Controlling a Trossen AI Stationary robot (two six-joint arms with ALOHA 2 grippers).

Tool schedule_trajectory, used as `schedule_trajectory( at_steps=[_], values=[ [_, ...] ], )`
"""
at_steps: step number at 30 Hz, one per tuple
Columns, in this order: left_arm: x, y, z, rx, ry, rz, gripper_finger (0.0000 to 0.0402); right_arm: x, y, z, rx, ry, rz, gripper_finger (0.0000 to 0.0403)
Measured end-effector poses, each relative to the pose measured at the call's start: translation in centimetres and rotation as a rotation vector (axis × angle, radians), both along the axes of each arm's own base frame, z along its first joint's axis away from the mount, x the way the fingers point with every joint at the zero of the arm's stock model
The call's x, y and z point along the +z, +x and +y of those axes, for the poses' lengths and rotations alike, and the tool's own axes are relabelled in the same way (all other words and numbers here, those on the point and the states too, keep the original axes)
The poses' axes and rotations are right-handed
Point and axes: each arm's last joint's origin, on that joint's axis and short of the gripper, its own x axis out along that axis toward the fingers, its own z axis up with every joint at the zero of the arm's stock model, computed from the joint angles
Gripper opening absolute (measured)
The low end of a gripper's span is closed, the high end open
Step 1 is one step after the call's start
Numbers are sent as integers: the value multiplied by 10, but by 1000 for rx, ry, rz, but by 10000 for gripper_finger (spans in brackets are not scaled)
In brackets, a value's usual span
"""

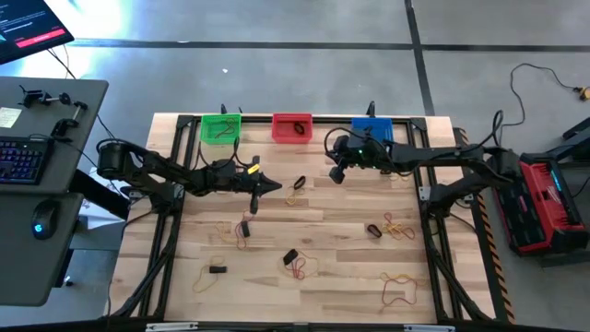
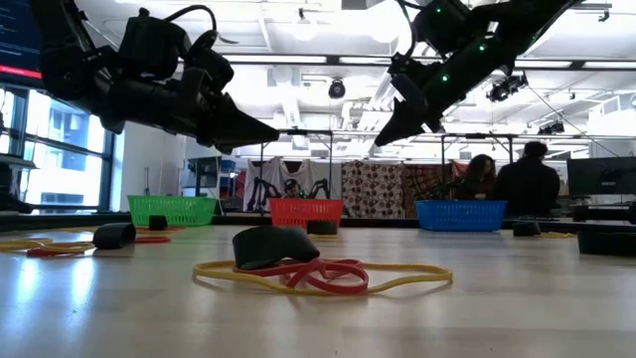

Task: Sort rubber bands into baskets
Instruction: Put the yellow rubber band into the blue bin

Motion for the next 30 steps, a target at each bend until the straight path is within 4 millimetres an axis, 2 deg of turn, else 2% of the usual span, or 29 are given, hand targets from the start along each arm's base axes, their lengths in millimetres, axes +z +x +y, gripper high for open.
schedule_trajectory(
  at_steps=[6, 19, 30],
  values=[
    [0, 0, 1, 30, 44, 4, 0, 0, 0, 0, 5, 3, -2, 0],
    [1, 0, 1, 34, 5, -7, 0, -1, 0, 3, 26, 47, -5, 0],
    [0, 1, -5, -46, -11, 4, 0, -2, 9, 37, 140, 67, -5, 0]
  ],
)
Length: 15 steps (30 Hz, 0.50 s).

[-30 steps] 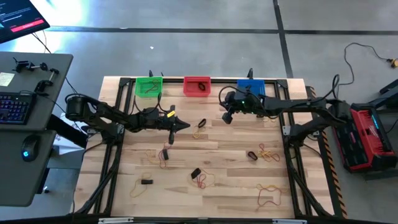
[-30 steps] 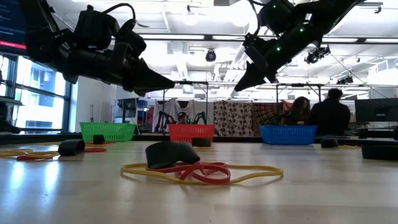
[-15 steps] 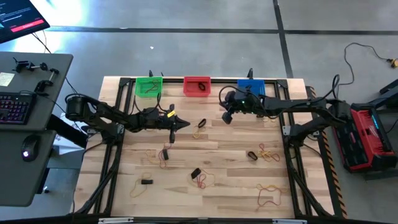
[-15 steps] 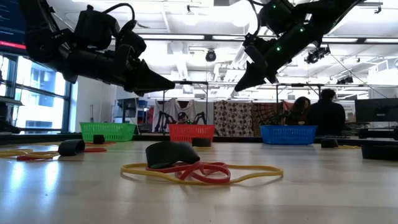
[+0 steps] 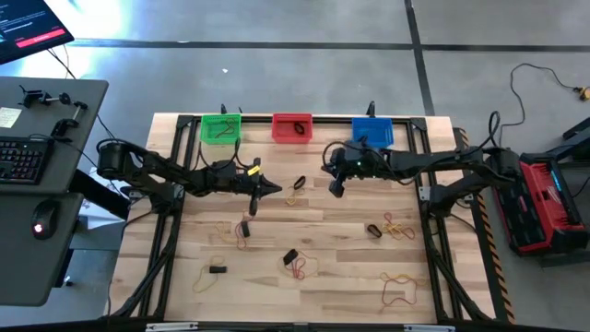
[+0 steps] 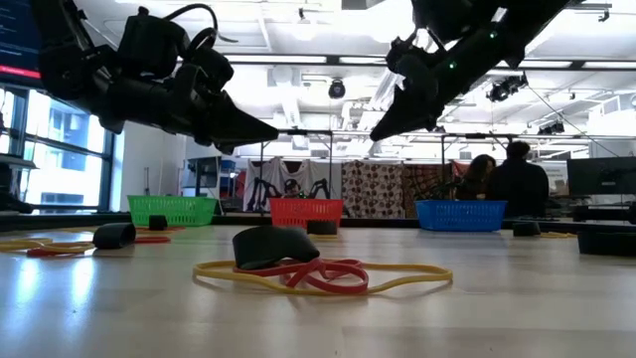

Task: Sort rubber bands into baskets
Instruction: Put the yellow rubber band into the blue bin

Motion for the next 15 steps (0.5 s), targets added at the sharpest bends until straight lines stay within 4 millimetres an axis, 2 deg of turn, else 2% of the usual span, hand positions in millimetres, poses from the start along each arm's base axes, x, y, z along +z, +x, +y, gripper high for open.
schedule_trajectory(
  at_steps=[7, 15],
  values=[
    [0, 0, -4, -15, 7, 1, 0, -3, 1, 24, 60, 18, 33, 0],
    [0, 0, -3, -7, 2, 2, 0, -5, 0, 40, 89, 11, 64, 1]
  ],
)
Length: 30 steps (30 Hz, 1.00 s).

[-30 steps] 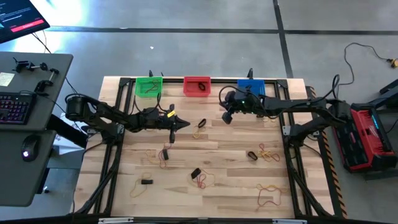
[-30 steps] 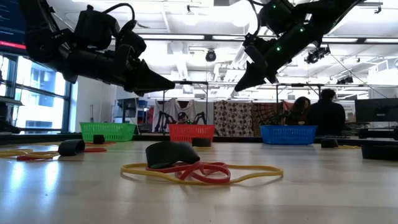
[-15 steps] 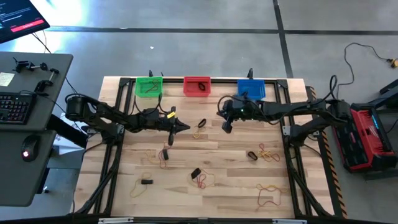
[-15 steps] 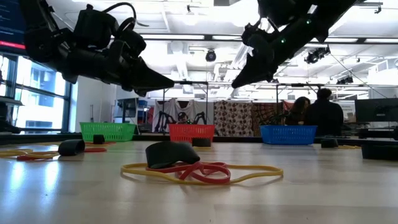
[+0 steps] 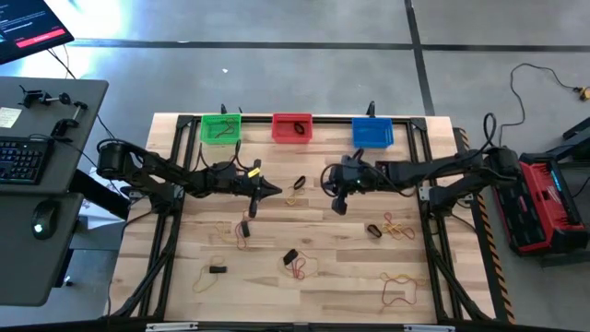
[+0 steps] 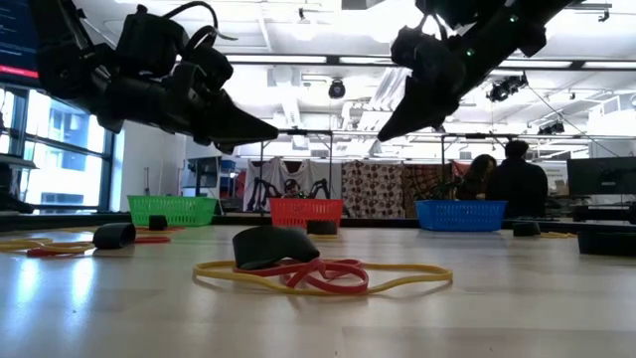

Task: Sort rubber bands into baskets
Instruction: Put the yellow rubber band into the blue bin

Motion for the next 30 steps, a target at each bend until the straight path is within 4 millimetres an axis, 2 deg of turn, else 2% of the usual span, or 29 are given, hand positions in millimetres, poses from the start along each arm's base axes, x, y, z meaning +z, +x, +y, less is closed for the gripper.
schedule_trajectory(
  at_steps=[8, 20, 30],
  values=[
    [1, -1, 1, 8, -10, 2, 0, -3, -3, 6, -25, -38, 46, 1],
    [3, -9, -6, -22, 10, 115, 0, -4, -4, 10, -26, -23, 55, 1],
    [-4, -11, -21, -87, -3, 196, 0, -3, -4, 38, 22, 47, 28, 1]
  ],
)
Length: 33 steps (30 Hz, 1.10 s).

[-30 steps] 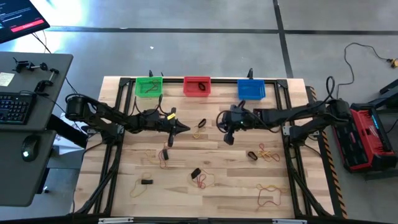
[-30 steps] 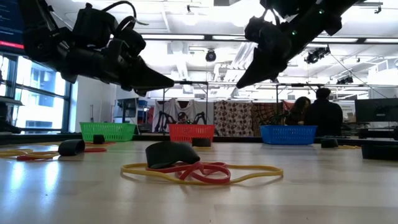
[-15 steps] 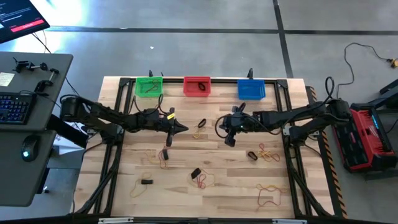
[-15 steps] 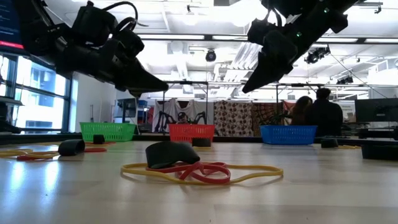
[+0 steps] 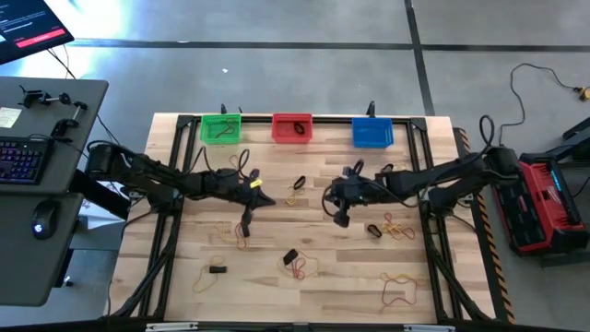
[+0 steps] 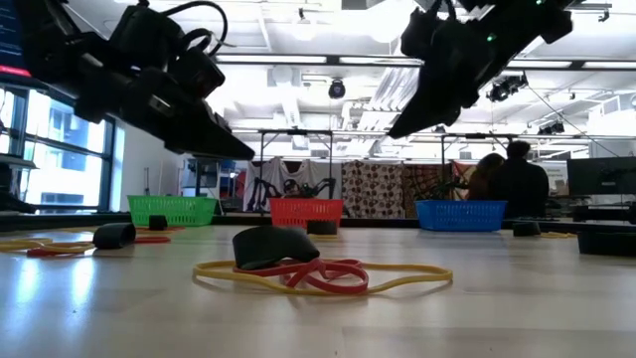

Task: Sort rubber bands into baskets
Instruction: Put the yellow rubber band into the blue bin

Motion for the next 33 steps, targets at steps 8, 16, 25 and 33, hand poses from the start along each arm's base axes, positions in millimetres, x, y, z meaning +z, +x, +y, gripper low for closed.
schedule_trajectory(
  at_steps=[8, 16, 25, 33],
  values=[
    [-1, 0, -3, -9, -7, 6, 0, -7, 8, 23, 30, -21, -48, 67],
    [0, 2, -4, 40, -20, 14, 0, -14, 16, 22, -26, 4, -75, 129],
    [0, 23, -10, 125, 17, 59, 6, -14, 17, 22, -40, -13, -84, 133],
    [-17, 43, -12, 223, 70, 144, 50, -14, 17, 22, -39, -15, -84, 133]
  ],
)
